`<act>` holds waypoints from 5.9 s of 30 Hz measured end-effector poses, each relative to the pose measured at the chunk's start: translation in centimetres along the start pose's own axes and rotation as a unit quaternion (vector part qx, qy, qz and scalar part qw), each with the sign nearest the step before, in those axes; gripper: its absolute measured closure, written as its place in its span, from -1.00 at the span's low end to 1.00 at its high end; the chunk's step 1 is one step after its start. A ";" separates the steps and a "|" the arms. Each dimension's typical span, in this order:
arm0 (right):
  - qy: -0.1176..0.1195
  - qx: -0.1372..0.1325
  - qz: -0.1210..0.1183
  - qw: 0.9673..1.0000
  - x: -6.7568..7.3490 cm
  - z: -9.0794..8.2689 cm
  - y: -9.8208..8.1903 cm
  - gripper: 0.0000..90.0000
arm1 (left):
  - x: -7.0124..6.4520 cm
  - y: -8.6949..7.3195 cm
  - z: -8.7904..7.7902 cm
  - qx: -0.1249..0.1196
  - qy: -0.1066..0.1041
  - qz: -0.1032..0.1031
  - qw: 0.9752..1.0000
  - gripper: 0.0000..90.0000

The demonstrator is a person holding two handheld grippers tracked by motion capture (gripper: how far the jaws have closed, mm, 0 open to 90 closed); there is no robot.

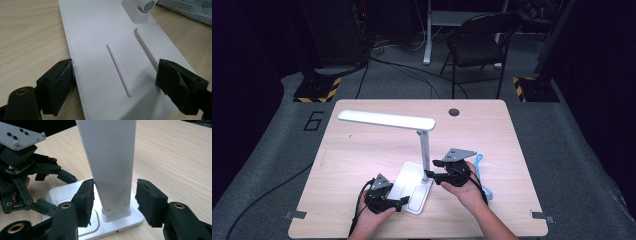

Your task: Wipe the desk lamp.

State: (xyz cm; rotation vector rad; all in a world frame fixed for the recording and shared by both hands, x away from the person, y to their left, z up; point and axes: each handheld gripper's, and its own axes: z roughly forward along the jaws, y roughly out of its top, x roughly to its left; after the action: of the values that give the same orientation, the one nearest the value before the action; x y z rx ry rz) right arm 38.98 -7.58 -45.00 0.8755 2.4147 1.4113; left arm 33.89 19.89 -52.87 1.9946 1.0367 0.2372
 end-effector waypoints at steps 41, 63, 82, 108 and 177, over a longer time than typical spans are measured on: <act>-0.161 0.048 0.076 0.983 -3.8 -5.8 -9.9 -0.07 | -0.5 -0.1 0.3 -0.003 -0.012 0.011 1.000 -0.69; -0.151 0.061 0.059 0.985 -3.0 -4.6 -9.7 0.43 | -0.9 -0.1 0.5 -0.007 0.000 0.002 1.000 -0.71; -0.120 0.053 0.075 0.988 -1.6 -2.0 -6.4 0.45 | -1.4 0.1 0.9 0.000 0.011 0.004 1.000 -0.86; -0.057 0.047 0.065 0.995 0.6 0.9 -4.8 0.46 | -2.4 0.3 1.5 0.005 0.021 0.005 1.000 -1.00; -0.051 0.017 0.007 0.999 2.2 -2.1 1.2 0.46 | -2.8 0.3 1.6 0.002 0.034 -0.004 0.999 -1.00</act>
State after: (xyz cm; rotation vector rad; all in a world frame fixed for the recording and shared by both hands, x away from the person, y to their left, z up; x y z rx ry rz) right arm 36.67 -7.36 -42.60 0.9491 2.3672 1.3014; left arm 33.10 16.81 -53.07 1.9986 1.0877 0.2996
